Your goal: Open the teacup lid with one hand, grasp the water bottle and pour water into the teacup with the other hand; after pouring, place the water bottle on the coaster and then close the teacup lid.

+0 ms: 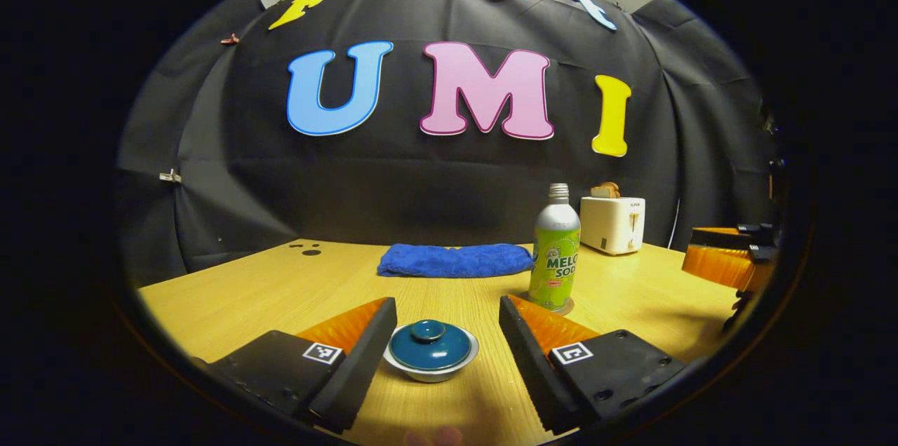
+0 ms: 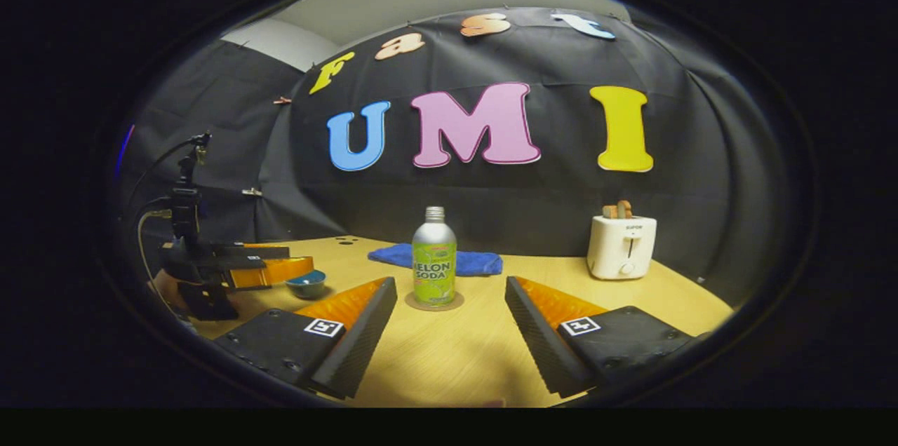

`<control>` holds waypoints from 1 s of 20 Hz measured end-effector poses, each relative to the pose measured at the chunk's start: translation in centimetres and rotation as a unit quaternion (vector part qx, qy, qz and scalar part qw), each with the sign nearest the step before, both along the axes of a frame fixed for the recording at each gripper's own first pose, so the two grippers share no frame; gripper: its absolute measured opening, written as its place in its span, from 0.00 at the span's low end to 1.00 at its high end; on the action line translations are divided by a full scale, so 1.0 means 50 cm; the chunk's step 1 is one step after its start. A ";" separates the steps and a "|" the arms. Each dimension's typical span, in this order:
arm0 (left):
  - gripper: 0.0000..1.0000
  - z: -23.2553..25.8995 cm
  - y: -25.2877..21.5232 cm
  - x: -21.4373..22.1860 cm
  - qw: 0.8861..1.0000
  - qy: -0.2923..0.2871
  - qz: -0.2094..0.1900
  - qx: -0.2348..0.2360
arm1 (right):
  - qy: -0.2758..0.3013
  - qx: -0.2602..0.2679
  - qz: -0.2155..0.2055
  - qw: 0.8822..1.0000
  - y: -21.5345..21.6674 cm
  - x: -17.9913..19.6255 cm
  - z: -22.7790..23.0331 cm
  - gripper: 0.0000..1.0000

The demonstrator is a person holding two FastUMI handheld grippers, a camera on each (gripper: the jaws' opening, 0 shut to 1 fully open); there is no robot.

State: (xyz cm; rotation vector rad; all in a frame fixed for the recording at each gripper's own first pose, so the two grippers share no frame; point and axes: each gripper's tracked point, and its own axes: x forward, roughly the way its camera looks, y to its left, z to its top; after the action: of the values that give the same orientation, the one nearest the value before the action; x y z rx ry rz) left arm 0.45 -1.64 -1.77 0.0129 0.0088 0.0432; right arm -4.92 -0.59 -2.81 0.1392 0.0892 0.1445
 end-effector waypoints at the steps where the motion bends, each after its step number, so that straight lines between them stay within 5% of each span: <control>1: 0.93 0.005 -0.006 -0.006 1.000 -0.007 0.001 0.006 | 0.004 -0.002 0.000 1.000 0.007 -0.004 -0.008 0.94; 5: 0.94 0.003 -0.035 -0.010 1.000 -0.006 -0.026 0.010 | -0.004 -0.004 -0.004 1.000 0.021 -0.002 -0.001 0.96; 20: 0.94 0.004 -0.026 -0.008 1.000 -0.007 -0.018 0.010 | 0.031 -0.001 -0.048 0.998 -0.006 0.043 -0.042 0.96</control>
State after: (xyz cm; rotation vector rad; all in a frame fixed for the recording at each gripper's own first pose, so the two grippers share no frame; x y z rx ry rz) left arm 0.07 -2.93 -1.58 0.0323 -0.0056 0.0076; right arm -2.78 -0.91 -4.91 0.1449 0.1439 0.0443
